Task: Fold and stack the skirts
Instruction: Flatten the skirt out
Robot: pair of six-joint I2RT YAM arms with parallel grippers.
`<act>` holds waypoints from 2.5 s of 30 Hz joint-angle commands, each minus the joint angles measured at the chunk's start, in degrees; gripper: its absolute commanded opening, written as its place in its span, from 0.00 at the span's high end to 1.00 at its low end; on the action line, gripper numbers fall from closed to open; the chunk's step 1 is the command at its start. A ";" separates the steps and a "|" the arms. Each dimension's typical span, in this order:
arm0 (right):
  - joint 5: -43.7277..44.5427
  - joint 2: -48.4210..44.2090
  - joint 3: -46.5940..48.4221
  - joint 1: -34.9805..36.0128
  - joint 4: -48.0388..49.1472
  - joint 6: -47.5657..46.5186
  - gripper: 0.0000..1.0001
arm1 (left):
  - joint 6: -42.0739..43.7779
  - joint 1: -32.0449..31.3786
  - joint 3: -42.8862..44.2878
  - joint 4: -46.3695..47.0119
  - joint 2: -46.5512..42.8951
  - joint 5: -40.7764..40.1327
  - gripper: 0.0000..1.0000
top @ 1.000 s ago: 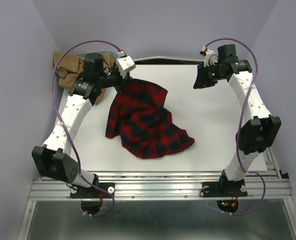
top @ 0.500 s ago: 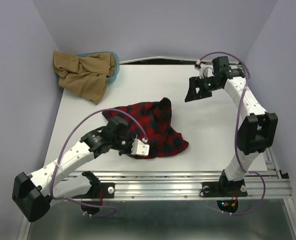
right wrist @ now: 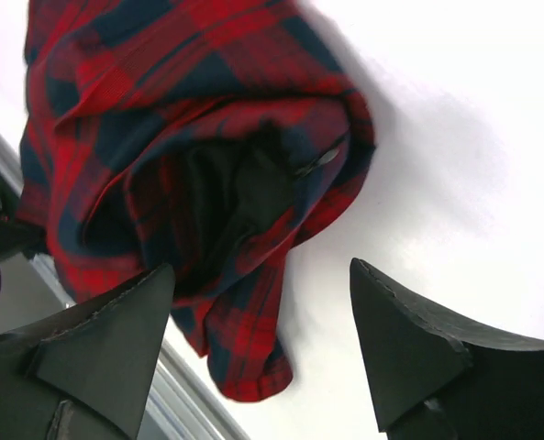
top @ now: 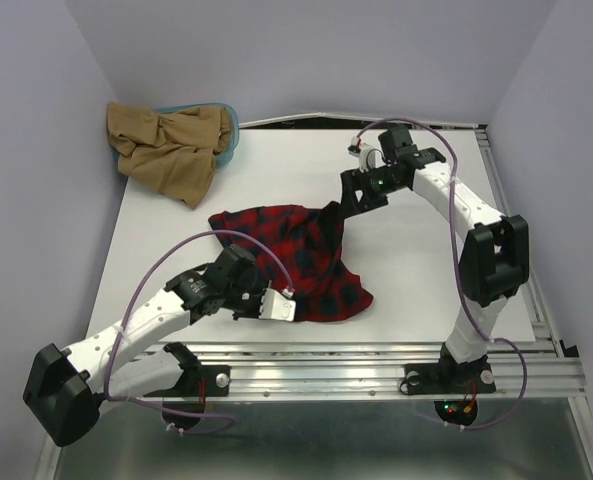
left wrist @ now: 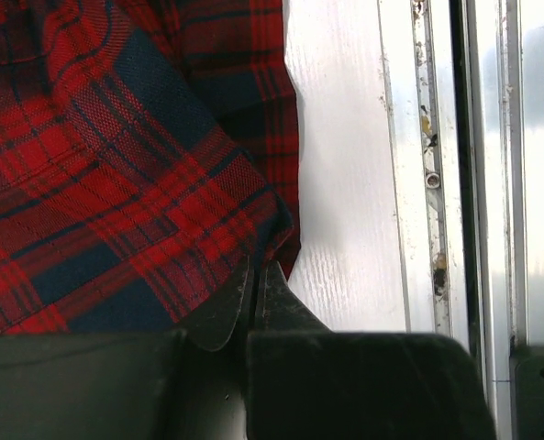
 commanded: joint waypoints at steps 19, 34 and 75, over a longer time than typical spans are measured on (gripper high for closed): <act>17.03 11.77 16.21 0.68 6.98 5.83 0.99 | -9.21 4.69 4.63 4.66 -0.36 -6.82 1.00; 23.20 -13.63 18.49 -23.93 11.29 10.14 0.99 | -31.00 27.65 35.03 18.10 5.53 -7.52 1.00; 32.97 -6.78 23.11 -24.55 42.23 12.44 0.99 | -30.95 33.97 61.67 51.24 41.24 -1.73 1.00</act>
